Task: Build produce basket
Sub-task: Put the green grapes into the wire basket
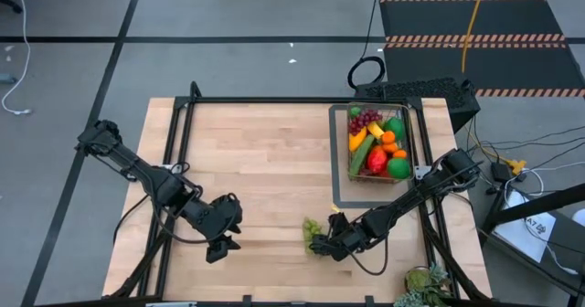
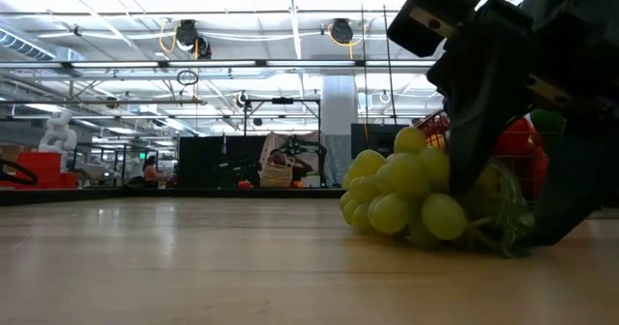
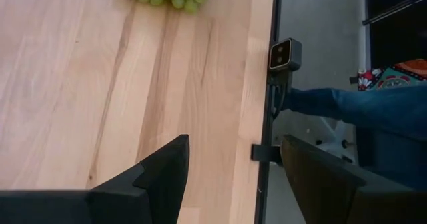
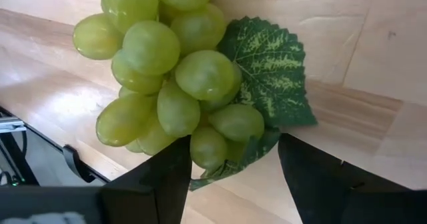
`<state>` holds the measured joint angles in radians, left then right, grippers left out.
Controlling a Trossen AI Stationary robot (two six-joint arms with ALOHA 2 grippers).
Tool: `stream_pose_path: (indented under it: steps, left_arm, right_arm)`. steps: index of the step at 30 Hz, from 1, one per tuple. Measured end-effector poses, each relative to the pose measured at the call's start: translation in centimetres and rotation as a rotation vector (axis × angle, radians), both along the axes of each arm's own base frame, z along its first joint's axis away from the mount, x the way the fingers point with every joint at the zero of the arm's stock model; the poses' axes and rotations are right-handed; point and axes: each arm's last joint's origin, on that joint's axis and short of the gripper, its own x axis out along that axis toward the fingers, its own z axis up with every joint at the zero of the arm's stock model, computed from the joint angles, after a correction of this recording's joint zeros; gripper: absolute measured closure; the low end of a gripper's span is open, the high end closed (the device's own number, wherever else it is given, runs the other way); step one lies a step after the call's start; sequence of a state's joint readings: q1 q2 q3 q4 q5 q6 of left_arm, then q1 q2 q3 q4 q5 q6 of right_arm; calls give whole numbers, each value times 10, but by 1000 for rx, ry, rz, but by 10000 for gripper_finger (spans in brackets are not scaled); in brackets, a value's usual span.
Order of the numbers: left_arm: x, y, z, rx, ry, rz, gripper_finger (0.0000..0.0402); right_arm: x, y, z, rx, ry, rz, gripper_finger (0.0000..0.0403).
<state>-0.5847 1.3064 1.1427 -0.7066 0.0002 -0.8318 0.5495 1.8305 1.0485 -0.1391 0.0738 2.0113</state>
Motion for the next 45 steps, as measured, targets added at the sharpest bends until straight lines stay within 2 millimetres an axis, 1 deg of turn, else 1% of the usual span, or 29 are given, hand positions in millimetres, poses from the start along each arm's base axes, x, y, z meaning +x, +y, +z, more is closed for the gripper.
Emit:
stream_pose_path:
  steps: [4,11,14,24,28,35,38,42,45]
  left_arm:
    - [0,0,0,-3,2,4,167]
    - [0,0,0,-8,5,11,167]
    - [0,0,0,-12,7,17,167]
    - [0,0,0,-6,0,21,167]
    - [0,0,0,-6,0,21,167]
    - [1,0,0,-3,-3,18,167]
    - [1,1,0,7,-9,17,167]
    - [3,4,0,16,-16,35,167]
    - [6,7,1,14,-21,46,167]
  right_arm:
    - [0,0,0,-8,-1,12,201]
    - [3,2,2,2,-50,38,249]
    - [5,7,7,3,-76,51,252]
    - [2,15,9,-40,-100,144,219]
    - [2,15,9,-57,-111,132,203]
    - [2,15,9,-41,-110,123,161]
    - [2,14,9,-43,-105,123,153]
    - [5,14,-3,-38,-70,136,152]
    - [10,16,-11,-20,-78,141,152]
